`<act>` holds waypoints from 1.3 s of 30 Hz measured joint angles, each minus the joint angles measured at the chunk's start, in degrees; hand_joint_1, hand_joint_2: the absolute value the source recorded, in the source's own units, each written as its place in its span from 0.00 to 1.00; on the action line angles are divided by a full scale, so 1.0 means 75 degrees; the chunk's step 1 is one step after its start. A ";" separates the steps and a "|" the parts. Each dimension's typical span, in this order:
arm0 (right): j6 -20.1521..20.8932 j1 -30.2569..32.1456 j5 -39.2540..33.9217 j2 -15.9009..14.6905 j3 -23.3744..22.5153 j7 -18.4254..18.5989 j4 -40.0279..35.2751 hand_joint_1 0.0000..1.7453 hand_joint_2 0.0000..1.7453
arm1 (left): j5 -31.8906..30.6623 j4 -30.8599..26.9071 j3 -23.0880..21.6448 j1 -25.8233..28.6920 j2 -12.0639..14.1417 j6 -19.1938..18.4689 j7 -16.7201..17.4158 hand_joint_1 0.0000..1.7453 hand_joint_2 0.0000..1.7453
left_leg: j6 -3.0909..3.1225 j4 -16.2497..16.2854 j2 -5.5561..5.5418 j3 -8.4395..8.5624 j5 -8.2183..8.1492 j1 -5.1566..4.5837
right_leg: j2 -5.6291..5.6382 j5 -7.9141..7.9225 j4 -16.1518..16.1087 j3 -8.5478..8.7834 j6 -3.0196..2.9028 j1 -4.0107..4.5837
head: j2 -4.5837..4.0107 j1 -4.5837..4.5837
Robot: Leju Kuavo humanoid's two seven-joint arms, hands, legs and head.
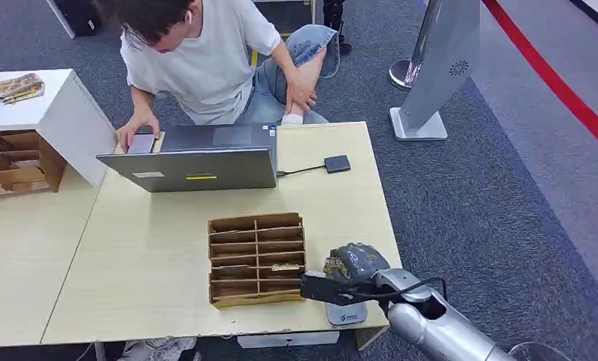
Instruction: Pass the card to the sensor for recognition and then transmit it.
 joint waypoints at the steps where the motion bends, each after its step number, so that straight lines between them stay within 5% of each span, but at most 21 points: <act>1: 0.0000 0.0002 0.0014 0.0000 -0.0003 0.0000 0.0000 1.00 1.00 | 0.0003 0.0000 0.0000 0.0004 0.0000 0.0000 0.0000 0.00 0.00 | 0.0000 0.0000 0.0000 0.0000 0.0000 0.0000 | 0.0000 0.0000 0.0000 0.0000 0.0000 0.0000 | 0.0000 0.0000; 22: -0.0169 0.0016 0.0134 -0.0216 -0.0507 0.0085 -0.0228 1.00 1.00 | 0.0067 0.0000 0.0020 0.0085 0.0003 -0.0038 -0.0163 0.00 0.00 | 0.0000 0.0001 -0.0001 0.0000 0.0000 -0.0001 | -0.0001 0.0000 -0.0001 0.0000 0.0000 -0.0002 | 0.0000 -0.0003; 29: -0.1072 0.0477 0.1045 -0.0507 -0.1474 0.0052 -0.0941 1.00 1.00 | 0.0105 0.0000 0.0146 0.0228 0.0012 -0.0146 -0.0481 0.00 0.00 | -0.0002 0.0001 -0.0001 -0.0003 -0.0003 -0.0002 | -0.0001 -0.0001 -0.0002 -0.0003 0.0001 -0.0002 | 0.0000 0.0000; 39: -0.2244 0.1395 0.2862 -0.0405 -0.2722 0.0017 -0.2151 1.00 1.00 | 0.0070 0.0000 0.0224 0.0323 0.0020 -0.0251 -0.0664 0.00 0.00 | -0.0002 -0.0003 -0.0002 -0.0007 -0.0003 0.0000 | -0.0001 -0.0004 -0.0001 -0.0006 0.0000 0.0000 | 0.0000 0.0000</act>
